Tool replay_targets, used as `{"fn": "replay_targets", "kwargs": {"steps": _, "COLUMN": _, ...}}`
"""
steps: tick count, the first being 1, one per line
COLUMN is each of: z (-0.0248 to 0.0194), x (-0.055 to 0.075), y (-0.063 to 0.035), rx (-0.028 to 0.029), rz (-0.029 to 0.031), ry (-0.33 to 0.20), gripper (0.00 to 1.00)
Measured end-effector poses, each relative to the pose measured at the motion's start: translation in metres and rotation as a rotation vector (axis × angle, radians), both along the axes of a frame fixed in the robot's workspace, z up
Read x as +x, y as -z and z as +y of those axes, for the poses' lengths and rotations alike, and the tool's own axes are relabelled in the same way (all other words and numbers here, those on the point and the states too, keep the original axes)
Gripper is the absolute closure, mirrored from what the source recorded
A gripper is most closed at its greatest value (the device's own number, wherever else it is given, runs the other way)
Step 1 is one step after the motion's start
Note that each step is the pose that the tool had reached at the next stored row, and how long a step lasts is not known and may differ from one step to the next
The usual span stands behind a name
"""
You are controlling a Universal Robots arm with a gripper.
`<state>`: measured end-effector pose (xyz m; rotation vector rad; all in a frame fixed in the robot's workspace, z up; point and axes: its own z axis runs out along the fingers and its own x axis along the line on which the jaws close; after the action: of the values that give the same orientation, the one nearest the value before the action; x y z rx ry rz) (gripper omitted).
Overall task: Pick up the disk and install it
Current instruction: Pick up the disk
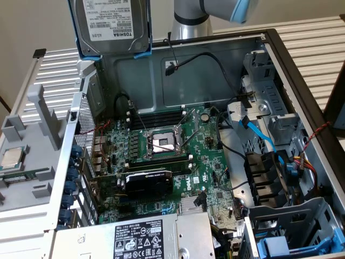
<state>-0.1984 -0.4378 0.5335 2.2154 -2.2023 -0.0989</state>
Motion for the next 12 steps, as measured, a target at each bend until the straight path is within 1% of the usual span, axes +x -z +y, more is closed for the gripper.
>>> {"fn": "replay_targets", "kwargs": {"steps": 3, "z": -0.0060, "x": 0.006, "y": 0.0000, "rx": 0.0001, "rz": 0.0041, "ry": 0.000, "gripper": 0.63}}
{"fn": "replay_targets", "kwargs": {"steps": 7, "z": -0.0129, "x": 0.014, "y": 0.0000, "rx": 0.0001, "rz": 0.0104, "ry": 0.000, "gripper": 0.63}}
{"fn": "replay_targets", "kwargs": {"steps": 12, "z": -0.0205, "x": 0.023, "y": 0.0000, "rx": 0.0001, "rz": 0.0177, "ry": 0.000, "gripper": 0.63}}
